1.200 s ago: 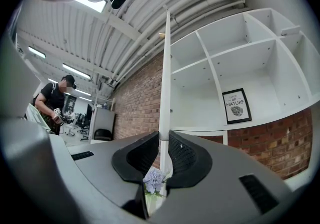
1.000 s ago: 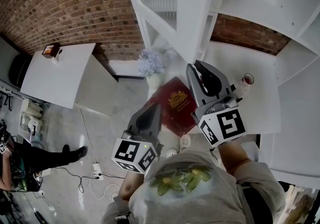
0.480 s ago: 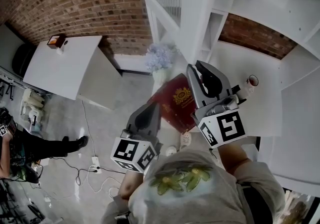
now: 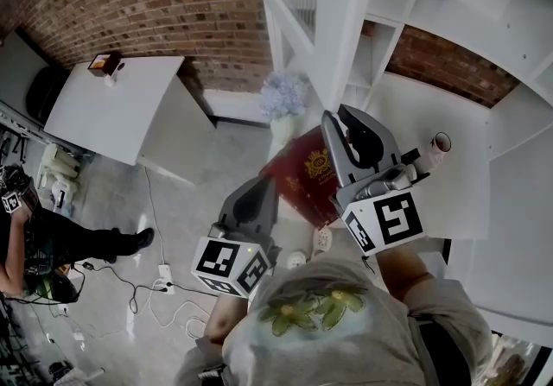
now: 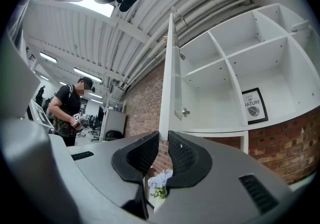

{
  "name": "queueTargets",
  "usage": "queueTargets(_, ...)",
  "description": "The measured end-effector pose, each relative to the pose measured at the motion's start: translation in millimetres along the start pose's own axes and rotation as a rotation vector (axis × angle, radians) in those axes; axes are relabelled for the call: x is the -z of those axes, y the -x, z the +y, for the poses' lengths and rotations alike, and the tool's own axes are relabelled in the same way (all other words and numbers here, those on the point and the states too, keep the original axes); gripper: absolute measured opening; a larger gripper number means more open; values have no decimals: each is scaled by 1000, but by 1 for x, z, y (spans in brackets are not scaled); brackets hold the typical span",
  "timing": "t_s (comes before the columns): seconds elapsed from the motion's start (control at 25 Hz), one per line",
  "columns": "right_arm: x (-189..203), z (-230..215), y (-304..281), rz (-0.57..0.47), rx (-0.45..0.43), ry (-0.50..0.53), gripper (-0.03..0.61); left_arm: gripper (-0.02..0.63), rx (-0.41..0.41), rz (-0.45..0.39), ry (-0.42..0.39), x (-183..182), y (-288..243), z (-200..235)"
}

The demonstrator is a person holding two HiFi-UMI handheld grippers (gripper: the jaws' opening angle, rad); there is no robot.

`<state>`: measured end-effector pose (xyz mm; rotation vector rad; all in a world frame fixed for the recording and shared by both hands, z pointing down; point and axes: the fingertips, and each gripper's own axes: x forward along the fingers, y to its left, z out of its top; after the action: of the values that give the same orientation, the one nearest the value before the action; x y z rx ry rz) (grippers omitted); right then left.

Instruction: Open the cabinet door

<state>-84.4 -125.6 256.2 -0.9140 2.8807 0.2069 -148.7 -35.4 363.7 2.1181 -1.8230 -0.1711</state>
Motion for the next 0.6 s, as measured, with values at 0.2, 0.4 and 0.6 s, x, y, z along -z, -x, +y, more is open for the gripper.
queueTargets(0.2, 0, 2, -1, 0, -6, 3, 67, 9, 0, -2, -2, 0, 1, -2)
queueTargets(0.4, 1, 10, -3, -4, -24, 8, 67, 11, -4, 2, -4, 1, 3, -2)
queueTargets(0.6, 0, 17, -6, -9, -48, 8, 67, 11, -11, 5, -12, 1, 5, -1)
